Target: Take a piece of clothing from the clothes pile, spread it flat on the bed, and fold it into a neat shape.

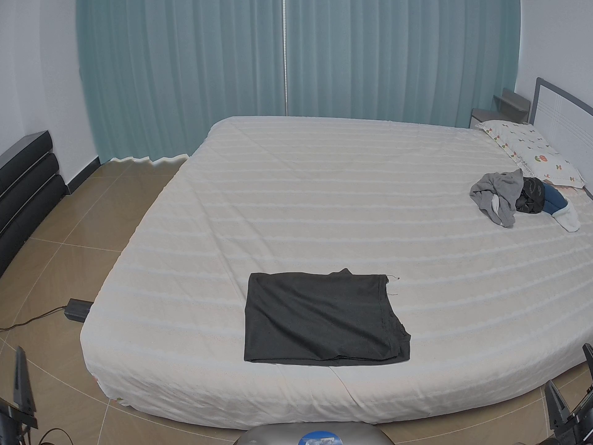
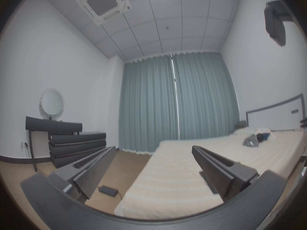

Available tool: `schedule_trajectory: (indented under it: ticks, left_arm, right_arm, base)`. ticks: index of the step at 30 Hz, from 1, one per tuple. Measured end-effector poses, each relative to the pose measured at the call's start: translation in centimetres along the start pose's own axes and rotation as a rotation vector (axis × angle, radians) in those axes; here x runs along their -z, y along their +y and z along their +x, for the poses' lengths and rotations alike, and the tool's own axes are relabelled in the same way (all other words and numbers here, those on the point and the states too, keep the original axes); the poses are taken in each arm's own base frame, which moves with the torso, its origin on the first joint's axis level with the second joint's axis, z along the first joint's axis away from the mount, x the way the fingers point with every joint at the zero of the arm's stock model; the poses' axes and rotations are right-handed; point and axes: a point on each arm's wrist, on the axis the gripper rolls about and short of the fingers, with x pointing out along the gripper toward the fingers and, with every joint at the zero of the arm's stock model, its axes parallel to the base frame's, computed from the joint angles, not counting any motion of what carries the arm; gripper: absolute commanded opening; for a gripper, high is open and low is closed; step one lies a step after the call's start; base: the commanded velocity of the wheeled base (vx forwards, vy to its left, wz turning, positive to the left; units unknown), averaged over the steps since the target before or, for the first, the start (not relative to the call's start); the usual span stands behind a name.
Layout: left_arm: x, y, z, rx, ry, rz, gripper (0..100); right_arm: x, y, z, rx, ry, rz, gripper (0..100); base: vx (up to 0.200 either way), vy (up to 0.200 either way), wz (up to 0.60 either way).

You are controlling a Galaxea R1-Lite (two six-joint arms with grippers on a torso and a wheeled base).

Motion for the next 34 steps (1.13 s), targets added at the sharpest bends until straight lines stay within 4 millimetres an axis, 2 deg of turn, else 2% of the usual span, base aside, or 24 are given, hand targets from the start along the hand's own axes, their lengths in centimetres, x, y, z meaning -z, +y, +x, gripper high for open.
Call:
schedule_trajectory:
  ticks: [5, 13, 23, 34]
  left_arm:
    - [1.3, -0.1, -0.1, 0.045, 0.125, 0.013, 100]
    - [1.3, -0.3, -0.1, 0.112, 0.123, 0.001, 100]
    - [1.5, -0.3, -0.1, 0.126, 0.147, -0.056, 100]
    - [1.9, -0.4, -0.2, 0.163, 0.186, -0.034, 100]
  right_arm:
    - [0.0, -0.1, 0.0, 0.066, 0.002, -0.007, 100]
    - [1.0, -0.3, -0.1, 0.141, 0.1, 0.017, 100]
    - [0.8, -0.3, 0.0, 0.141, 0.078, 0.024, 100]
    - [0.8, -0.3, 0.0, 0.142, 0.077, 0.032, 100]
  base:
    - [0.0, 0.0, 0.0]
    - [0.0, 0.0, 0.0]
    - [0.0, 0.0, 0.0]
    - [0.0, 0.0, 0.0]
